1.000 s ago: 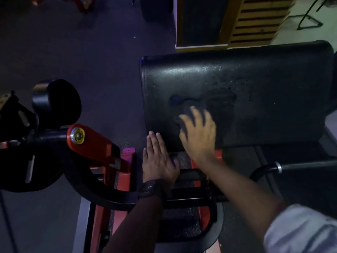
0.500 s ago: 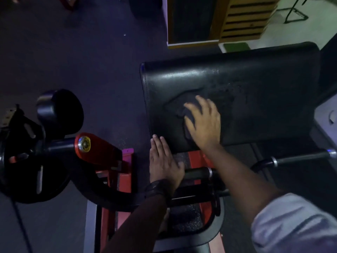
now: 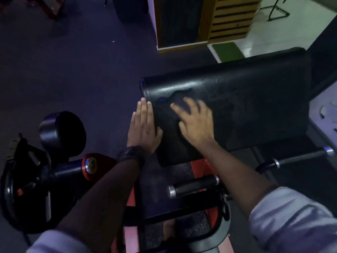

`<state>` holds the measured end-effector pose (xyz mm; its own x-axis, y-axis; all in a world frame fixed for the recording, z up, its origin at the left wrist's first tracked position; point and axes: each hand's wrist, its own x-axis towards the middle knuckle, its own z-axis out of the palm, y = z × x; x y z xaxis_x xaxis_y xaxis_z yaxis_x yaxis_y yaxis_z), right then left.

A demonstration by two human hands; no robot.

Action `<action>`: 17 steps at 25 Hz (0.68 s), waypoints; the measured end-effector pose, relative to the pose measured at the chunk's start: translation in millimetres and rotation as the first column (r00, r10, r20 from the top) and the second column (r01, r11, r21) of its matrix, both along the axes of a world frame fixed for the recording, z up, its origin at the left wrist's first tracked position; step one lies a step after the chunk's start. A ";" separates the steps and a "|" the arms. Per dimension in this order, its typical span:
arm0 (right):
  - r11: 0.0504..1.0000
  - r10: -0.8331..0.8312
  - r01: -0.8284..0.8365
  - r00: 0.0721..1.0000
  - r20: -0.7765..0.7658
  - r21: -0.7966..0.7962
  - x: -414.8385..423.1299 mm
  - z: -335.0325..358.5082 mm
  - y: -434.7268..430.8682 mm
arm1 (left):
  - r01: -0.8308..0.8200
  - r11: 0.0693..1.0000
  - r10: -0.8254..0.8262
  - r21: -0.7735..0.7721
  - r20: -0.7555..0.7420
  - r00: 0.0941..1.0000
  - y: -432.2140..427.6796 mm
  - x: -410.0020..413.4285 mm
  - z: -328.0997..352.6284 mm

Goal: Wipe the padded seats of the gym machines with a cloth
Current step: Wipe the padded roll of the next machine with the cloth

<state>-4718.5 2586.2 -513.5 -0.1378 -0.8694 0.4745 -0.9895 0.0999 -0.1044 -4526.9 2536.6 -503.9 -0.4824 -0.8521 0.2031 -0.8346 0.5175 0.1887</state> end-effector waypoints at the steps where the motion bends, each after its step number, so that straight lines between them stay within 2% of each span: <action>1: 0.970 -0.219 0.237 0.944 0.247 -0.045 5.2 7.9 -4.2 | 0.010 1.000 -0.010 -0.025 0.002 1.000 -6.3 -2.3 3.2; 2: 0.924 -0.336 0.380 0.863 0.378 -0.047 16.9 13.7 -7.8 | 0.014 0.999 -0.014 -0.036 0.001 1.000 -13.4 -5.5 6.7; 3: 0.932 -0.304 0.350 0.896 0.323 -0.094 29.0 13.7 -11.6 | 0.016 0.999 -0.016 -0.038 -0.004 1.000 -21.4 -8.8 11.2; 4: 0.978 -0.145 0.163 0.980 0.132 -0.131 32.0 8.2 -14.1 | 0.017 0.999 -0.018 -0.045 -0.010 1.000 -29.0 -12.2 14.9; 5: 0.994 0.021 -0.026 0.999 -0.047 -0.108 23.8 4.6 -17.1 | 0.017 0.998 -0.018 -0.062 -0.018 1.000 -36.1 -15.7 18.0; 6: 0.994 0.047 -0.054 0.996 -0.075 -0.097 12.5 6.6 -23.3 | 0.020 0.997 -0.023 -0.079 -0.033 0.999 -43.9 -18.9 19.8; 7: 0.990 -0.069 0.076 0.995 0.067 -0.118 7.2 14.0 -29.6 | 0.024 0.996 -0.030 -0.088 -0.060 0.998 -50.5 -21.8 20.5; 8: 0.952 -0.228 0.274 0.933 0.279 -0.138 12.2 22.1 -35.0 | 0.027 0.995 -0.036 -0.091 -0.101 0.994 -55.9 -24.7 20.6; 9: 0.906 -0.323 0.401 0.863 0.388 -0.138 24.5 27.2 -40.6 | 0.024 0.995 -0.038 -0.097 -0.146 0.989 -58.9 -28.2 20.0; 10: 0.916 -0.296 0.359 0.906 0.302 -0.179 37.2 27.1 -46.0 | 0.017 0.994 -0.037 -0.108 -0.187 0.982 -60.7 -32.0 19.0; 11: 0.967 -0.136 0.153 0.986 0.094 -0.204 39.6 24.5 -48.5 | 0.014 0.993 -0.039 -0.117 -0.218 0.975 -62.1 -35.2 17.7; 12: 0.985 0.020 -0.035 0.996 -0.089 -0.168 28.6 24.5 -49.4 | 0.014 0.992 -0.045 -0.128 -0.242 0.969 -62.7 -37.9 15.7; 13: 0.987 0.051 -0.070 0.990 -0.133 -0.143 11.0 27.9 -52.9 | 0.011 0.990 -0.048 -0.142 -0.264 0.963 -63.3 -40.7 13.6; 14: 0.987 -0.062 0.057 0.998 -0.030 -0.151 -2.3 36.3 -57.4 | -0.002 0.987 -0.044 -0.159 -0.281 0.959 -63.2 -43.0 11.4; 15: 0.952 -0.228 0.257 0.958 0.175 -0.167 -3.9 45.3 -59.4 | -0.017 0.985 -0.035 -0.174 -0.292 0.956 -62.3 -45.2 9.8; 16: 0.903 -0.345 0.402 0.890 0.299 -0.154 3.3 48.7 -61.2 | -0.033 0.982 -0.026 -0.188 -0.301 0.953 -61.5 -47.0 8.0; 17: 0.901 -0.359 0.403 0.901 0.245 -0.159 15.7 47.3 -64.6 | -0.043 0.978 -0.021 -0.203 -0.304 0.953 -60.9 -48.3 6.3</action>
